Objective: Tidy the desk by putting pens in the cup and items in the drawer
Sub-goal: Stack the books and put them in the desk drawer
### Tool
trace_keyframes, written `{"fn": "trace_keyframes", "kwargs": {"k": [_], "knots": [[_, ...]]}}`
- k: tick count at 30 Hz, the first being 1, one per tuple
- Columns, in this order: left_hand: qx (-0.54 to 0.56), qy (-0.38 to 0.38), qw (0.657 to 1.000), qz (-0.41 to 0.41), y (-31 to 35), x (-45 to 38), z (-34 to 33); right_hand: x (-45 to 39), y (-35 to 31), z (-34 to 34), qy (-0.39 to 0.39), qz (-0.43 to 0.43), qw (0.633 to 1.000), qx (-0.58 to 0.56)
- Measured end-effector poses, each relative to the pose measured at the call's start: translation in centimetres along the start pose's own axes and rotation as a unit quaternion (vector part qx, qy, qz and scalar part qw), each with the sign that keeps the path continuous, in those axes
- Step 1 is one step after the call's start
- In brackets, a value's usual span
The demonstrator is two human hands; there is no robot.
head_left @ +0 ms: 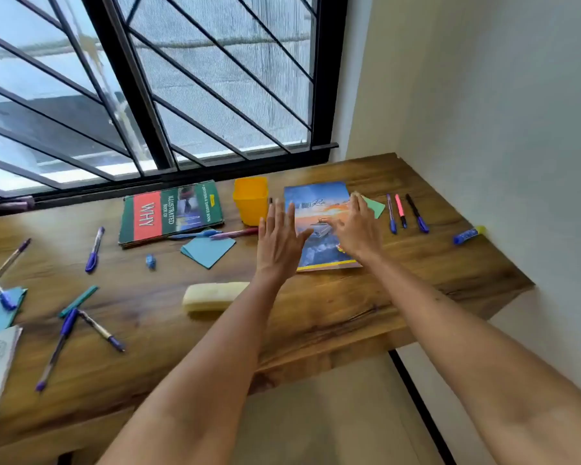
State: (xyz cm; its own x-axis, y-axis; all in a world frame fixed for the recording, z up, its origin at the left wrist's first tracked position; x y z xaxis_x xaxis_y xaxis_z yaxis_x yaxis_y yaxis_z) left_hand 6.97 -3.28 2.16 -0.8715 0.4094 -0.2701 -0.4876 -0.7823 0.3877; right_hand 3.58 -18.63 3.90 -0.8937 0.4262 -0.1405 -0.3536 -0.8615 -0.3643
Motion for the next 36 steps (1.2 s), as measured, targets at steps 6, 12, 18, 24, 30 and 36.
{"fn": "trace_keyframes", "kwargs": {"k": [6, 12, 18, 24, 30, 36], "knots": [[0.112, -0.011, 0.97, 0.215, -1.0, -0.9, -4.1, -1.4, 5.5, -2.9, -0.052, -0.145, 0.985, -0.084], [0.089, -0.069, 0.951, 0.289, -1.3, -0.9, -5.9, -2.6, 7.9, -6.1, -0.122, -0.178, 0.965, -0.151], [0.211, -0.058, 0.877, 0.428, -4.6, -0.9, -8.1, -3.9, 9.1, -7.6, -0.152, -0.206, 0.929, -0.266], [0.342, -0.003, 0.824, 0.452, -6.1, -1.3, -9.2, -4.8, 9.4, -7.1, -0.136, -0.168, 0.921, -0.324], [0.517, 0.115, 0.772, 0.351, -3.6, -0.1, -5.4, -4.0, 8.3, -5.1, -0.2, -0.1, 0.9, -0.375], [0.585, 0.078, 0.733, 0.339, -2.4, 4.4, -4.3, -0.8, 8.9, -4.4, -0.274, -0.119, 0.847, -0.44]]}}
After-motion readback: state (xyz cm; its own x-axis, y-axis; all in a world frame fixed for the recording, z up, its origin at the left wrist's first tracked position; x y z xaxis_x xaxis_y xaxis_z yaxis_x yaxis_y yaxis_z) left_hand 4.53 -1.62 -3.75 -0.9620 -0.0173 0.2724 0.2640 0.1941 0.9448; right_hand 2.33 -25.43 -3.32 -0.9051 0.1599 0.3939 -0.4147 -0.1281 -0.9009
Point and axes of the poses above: each hand's wrist, its own x-axis away from the middle knuckle, its own z-axis out of the back of the hand, y = z × x, the point moved 8 cm from there along -x, towards the middle knuckle, and after that the axes turned 8 degrees about x, right-handed, at the moved point
